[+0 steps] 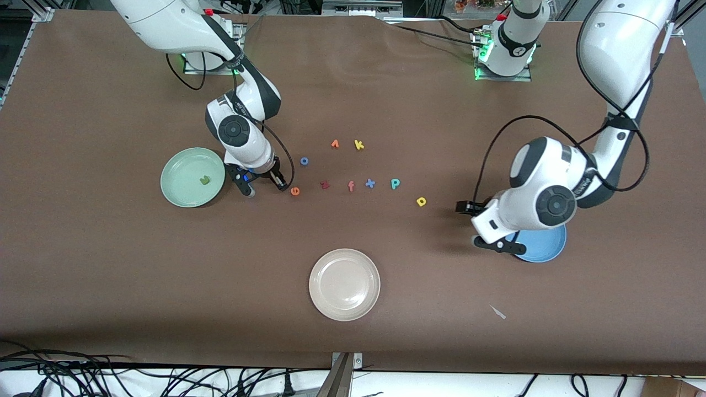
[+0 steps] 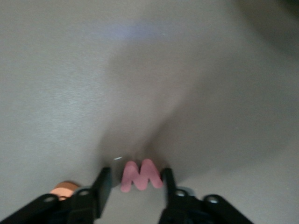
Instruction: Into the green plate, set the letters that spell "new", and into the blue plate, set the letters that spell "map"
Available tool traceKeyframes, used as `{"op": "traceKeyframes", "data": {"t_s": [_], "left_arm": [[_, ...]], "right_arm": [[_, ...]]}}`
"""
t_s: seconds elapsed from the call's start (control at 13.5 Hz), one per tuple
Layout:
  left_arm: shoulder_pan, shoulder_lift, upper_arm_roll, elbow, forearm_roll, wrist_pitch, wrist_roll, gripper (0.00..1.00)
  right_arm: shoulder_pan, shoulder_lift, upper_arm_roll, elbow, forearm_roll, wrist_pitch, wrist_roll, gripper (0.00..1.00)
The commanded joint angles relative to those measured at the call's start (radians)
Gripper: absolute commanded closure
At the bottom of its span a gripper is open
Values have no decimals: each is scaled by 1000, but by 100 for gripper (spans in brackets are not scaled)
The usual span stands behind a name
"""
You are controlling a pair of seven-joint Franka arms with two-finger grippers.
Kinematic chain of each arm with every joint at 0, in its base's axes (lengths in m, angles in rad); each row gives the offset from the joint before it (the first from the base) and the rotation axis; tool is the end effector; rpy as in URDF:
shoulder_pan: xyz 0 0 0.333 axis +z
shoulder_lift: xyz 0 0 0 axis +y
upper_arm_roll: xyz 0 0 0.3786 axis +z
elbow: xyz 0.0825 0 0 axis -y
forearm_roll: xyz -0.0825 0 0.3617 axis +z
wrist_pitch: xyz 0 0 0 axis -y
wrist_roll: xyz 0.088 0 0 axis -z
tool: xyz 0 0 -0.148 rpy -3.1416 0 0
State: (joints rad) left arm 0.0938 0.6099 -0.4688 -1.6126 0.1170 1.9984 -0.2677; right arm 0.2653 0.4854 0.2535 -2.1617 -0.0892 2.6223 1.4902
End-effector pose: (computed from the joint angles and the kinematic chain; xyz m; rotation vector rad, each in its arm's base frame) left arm 0.6490 -0.1940 0.3121 3.0146 -0.1687 -0.3040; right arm 0.5045 0.2864 0.2086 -2.7818 1.3806 0.1012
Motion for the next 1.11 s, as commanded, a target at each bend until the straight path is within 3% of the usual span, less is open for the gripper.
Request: {"op": "traceKeyframes", "data": {"t_s": [0.0, 0.22, 0.45, 0.74, 1.04], "left_arm": [[-12, -70, -36, -183, 54, 191, -158, 0], [-69, -50, -34, -277, 166, 377, -336, 0], [-98, -1, -36, -279, 262, 407, -461, 0], [-137, 63, -28, -248, 274, 405, -495, 4], [-178, 79, 18, -239, 291, 405, -495, 15]], "right_arm": [[5, -7, -5, -9, 5, 4, -4, 80], [5, -33, -8, -3, 5, -20, -19, 83], [3, -121, -57, 29, 5, -183, -150, 83], [0, -246, -198, 22, 8, -359, -477, 82], [-1, -278, -359, -78, 46, -332, -776, 81]]}}
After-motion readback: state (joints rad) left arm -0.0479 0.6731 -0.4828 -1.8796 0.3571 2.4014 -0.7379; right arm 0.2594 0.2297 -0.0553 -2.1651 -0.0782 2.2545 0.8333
